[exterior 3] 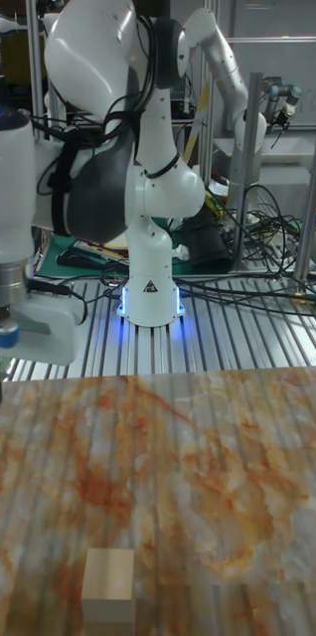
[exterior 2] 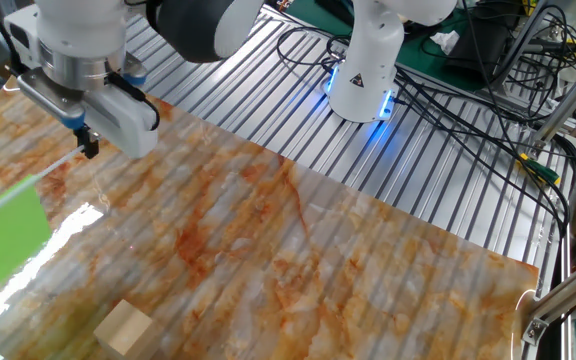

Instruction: Wave the flag

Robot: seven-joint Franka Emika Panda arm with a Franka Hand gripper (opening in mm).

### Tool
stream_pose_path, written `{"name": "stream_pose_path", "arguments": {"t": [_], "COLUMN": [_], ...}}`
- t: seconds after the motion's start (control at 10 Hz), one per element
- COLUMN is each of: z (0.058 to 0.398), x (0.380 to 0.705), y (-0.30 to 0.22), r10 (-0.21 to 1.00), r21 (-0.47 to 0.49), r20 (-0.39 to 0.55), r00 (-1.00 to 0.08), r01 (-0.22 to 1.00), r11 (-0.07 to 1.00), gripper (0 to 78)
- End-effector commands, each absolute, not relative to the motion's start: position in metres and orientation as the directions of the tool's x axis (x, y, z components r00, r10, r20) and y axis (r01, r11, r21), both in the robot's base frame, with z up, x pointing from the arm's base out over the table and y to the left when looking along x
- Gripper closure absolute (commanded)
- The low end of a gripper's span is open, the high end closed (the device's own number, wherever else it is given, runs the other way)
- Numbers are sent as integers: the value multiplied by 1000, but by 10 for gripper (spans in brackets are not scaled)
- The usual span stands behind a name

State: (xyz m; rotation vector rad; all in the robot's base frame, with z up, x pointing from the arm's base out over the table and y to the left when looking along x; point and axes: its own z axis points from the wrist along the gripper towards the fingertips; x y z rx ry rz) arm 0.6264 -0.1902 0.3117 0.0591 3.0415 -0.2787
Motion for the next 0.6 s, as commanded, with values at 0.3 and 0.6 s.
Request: {"name": "stream_pose_path", "arguments": {"t": [0.3,0.6], "z": [300,297], "x": [591,579], "y": [-86,-57], "r10": [195,240], "r21": [-152,-119], "r20": [-75,-74], "r00": [-978,-968], "r01": [204,247], "r11": [967,962], "gripper": [764,764]}}
